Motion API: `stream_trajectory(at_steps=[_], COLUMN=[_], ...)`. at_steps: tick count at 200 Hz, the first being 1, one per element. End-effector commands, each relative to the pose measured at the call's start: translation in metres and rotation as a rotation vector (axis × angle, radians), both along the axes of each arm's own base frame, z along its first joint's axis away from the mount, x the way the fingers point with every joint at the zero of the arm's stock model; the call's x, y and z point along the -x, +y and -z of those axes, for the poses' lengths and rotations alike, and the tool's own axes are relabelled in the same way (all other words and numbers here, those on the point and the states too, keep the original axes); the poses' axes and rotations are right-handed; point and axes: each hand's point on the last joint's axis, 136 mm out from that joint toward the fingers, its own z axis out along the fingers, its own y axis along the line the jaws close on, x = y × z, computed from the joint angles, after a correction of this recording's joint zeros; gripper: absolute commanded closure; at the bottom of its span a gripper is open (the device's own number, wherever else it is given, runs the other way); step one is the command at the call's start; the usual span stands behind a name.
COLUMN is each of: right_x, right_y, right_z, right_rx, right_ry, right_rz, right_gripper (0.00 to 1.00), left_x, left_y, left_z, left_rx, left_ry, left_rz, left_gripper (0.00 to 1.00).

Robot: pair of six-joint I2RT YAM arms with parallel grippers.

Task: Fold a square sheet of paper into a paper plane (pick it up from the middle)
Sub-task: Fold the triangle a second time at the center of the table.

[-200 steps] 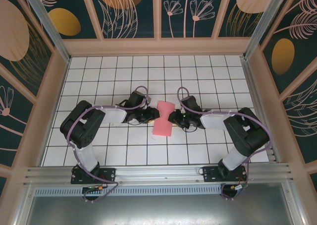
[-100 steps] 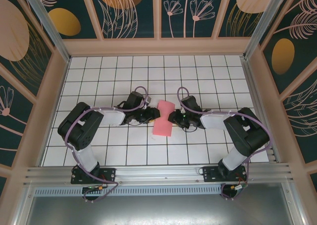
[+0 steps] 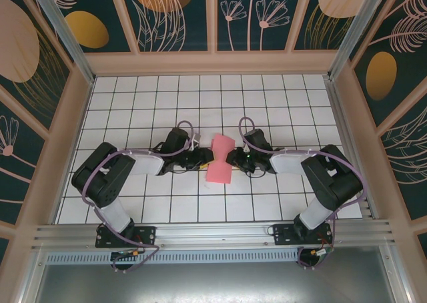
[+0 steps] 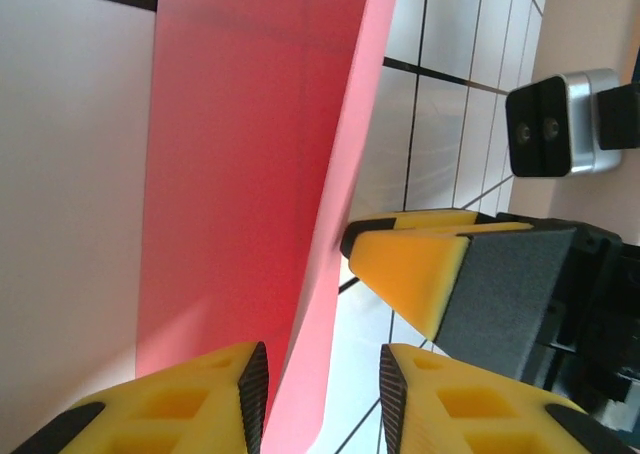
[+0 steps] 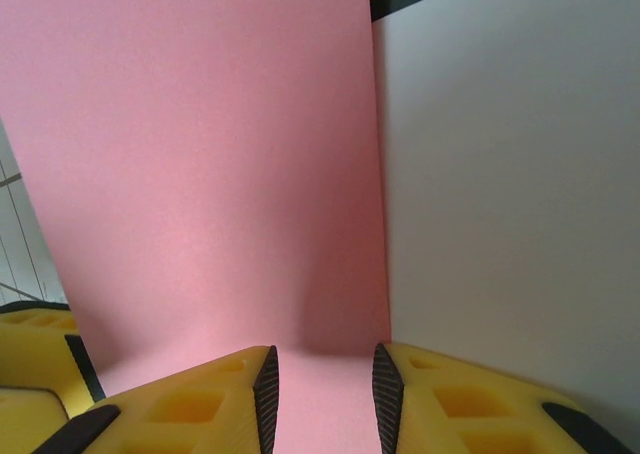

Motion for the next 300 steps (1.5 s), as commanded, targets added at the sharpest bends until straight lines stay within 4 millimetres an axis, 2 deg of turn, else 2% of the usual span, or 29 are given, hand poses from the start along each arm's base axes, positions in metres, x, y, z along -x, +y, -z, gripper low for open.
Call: stream_trajectory(at_steps=[1, 90, 92, 98, 214, 269, 300], right_x=[0.004, 0.003, 0.003, 0.003, 0.003, -0.002, -0.008], right_y=[-0.004, -0.002, -0.002, -0.002, -0.002, 0.006, -0.004], right_z=[0.014, 0.008, 0.008, 0.008, 0.003, -0.023, -0.046], right_rx=[0.016, -0.004, -0.005, -0.005, -0.018, -0.079, -0.056], right_ry=[0.019, 0.001, 0.001, 0.0, -0.019, -0.105, -0.198], right_rz=[0.009, 0.007, 0.007, 0.007, 0.003, -0.022, 0.003], right_gripper=[0.65, 0.64, 0.64, 0.64, 0.64, 0.62, 0.59], left_x=[0.003, 0.002, 0.003, 0.002, -0.005, -0.007, -0.009], left_y=[-0.004, -0.007, -0.007, -0.006, -0.01, -0.012, -0.013], left_z=[-0.016, -0.013, -0.006, -0.002, -0.001, 0.001, -0.001], left_rx=[0.059, 0.072, 0.062, 0.056, 0.053, 0.052, 0.057], left_ry=[-0.024, -0.016, -0.001, 0.008, 0.001, 0.007, 0.001], left_rz=[0.011, 0.01, 0.01, 0.008, 0.008, 0.004, 0.001], left_gripper=[0.63, 0.63, 0.62, 0.62, 0.64, 0.7, 0.77])
